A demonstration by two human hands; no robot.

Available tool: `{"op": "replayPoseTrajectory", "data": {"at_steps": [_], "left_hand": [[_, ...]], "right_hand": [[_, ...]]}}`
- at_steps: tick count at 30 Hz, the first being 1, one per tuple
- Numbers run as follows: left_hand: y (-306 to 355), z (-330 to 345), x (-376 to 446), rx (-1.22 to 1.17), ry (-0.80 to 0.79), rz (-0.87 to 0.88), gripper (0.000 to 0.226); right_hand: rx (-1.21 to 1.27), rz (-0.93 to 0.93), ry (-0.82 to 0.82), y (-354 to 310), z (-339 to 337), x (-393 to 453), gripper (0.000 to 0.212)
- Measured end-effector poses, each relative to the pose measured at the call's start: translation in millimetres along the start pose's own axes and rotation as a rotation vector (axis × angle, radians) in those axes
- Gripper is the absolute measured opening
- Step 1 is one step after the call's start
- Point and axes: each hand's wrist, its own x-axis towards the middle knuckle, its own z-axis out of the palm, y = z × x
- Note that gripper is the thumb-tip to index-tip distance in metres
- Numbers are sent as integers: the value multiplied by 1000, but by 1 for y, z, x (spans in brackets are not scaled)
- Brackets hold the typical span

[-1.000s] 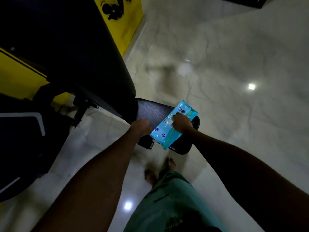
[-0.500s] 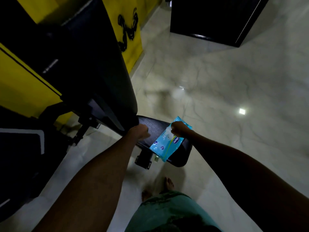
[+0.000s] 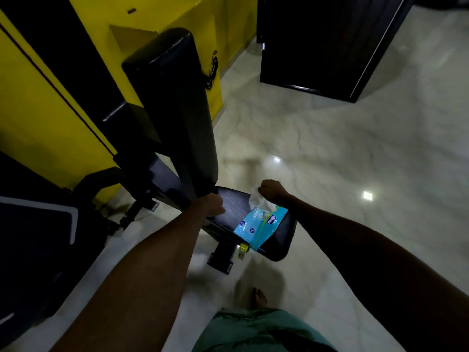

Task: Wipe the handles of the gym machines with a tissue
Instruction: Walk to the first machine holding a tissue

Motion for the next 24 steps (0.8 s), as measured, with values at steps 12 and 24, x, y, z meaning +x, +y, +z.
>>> {"op": "replayPoseTrajectory", "data": {"at_steps": [12, 24], "left_hand": [[-73, 13, -56, -106, 6, -91, 38], [-156, 48, -173, -321, 149, -570, 49]], "right_hand": [[265, -47, -235, -68, 43, -10, 26], [5, -483, -617, -184, 101, -39, 7]]}}
